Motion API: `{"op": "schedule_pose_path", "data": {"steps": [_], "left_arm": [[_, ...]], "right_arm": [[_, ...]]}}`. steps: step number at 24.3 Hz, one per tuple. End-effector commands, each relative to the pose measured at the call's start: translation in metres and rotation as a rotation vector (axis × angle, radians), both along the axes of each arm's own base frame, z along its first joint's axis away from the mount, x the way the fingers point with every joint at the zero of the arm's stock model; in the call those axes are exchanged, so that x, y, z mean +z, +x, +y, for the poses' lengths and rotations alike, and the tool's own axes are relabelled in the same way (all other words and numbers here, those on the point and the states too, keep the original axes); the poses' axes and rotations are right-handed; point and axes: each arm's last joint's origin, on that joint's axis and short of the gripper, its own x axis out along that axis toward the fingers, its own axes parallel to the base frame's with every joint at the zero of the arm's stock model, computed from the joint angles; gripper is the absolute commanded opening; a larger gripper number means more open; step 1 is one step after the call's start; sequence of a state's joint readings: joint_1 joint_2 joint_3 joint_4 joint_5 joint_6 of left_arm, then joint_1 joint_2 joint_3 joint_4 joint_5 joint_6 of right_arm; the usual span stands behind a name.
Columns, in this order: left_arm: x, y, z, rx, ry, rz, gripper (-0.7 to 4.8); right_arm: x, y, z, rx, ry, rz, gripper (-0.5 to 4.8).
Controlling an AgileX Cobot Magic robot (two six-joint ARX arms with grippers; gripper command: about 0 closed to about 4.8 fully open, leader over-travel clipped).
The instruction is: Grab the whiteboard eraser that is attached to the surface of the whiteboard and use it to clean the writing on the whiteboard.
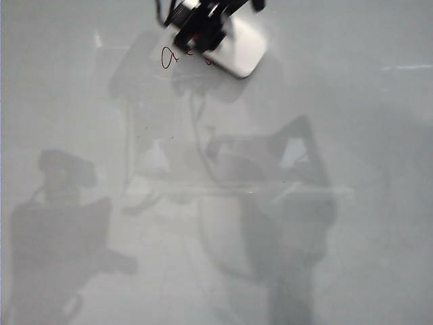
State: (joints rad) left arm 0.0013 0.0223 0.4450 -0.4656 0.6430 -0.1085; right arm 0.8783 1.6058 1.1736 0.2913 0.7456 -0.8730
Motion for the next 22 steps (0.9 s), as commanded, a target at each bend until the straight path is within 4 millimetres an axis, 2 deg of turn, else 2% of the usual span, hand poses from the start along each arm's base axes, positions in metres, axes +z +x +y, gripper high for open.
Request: {"op": "schedule_pose_path", "data": {"steps": [1, 3, 6, 9, 13, 14, 16, 18, 20, 22], "left_arm": [[0.001, 0.000, 0.001, 0.036, 0.005, -0.014, -0.05], [0.001, 0.001, 0.001, 0.040, 0.005, -0.014, -0.05], [0.001, 0.001, 0.001, 0.062, 0.006, -0.014, -0.05], [0.001, 0.001, 0.002, 0.088, 0.007, -0.013, -0.05], [0.001, 0.001, 0.002, 0.088, 0.007, -0.013, -0.05], [0.001, 0.001, 0.002, 0.089, 0.007, -0.013, -0.05], [0.001, 0.002, 0.003, 0.106, 0.008, -0.013, -0.05], [0.001, 0.002, 0.003, 0.107, 0.010, -0.014, -0.05], [0.001, 0.002, 0.003, 0.108, 0.010, -0.014, -0.05], [0.001, 0.002, 0.003, 0.107, 0.010, -0.014, -0.05]], "right_arm": [[-0.019, 0.018, 0.011, 0.048, -0.019, 0.027, 2.52], [-0.030, 0.025, 0.017, 0.043, -0.041, 0.046, 2.52], [-0.029, 0.025, 0.021, 0.026, -0.060, 0.038, 2.52], [-0.006, 0.020, 0.027, -0.109, -0.112, -0.025, 2.52], [0.031, 0.011, 0.040, -0.109, -0.122, -0.098, 2.52], [0.036, 0.009, 0.042, -0.109, -0.111, -0.106, 2.52], [0.042, 0.000, 0.049, -0.097, -0.108, -0.116, 2.55], [0.037, -0.018, 0.060, -0.093, -0.176, -0.081, 2.65], [0.032, -0.041, 0.068, -0.054, -0.184, -0.030, 2.66], [0.041, -0.064, 0.069, -0.032, -0.114, -0.014, 2.65]]}}
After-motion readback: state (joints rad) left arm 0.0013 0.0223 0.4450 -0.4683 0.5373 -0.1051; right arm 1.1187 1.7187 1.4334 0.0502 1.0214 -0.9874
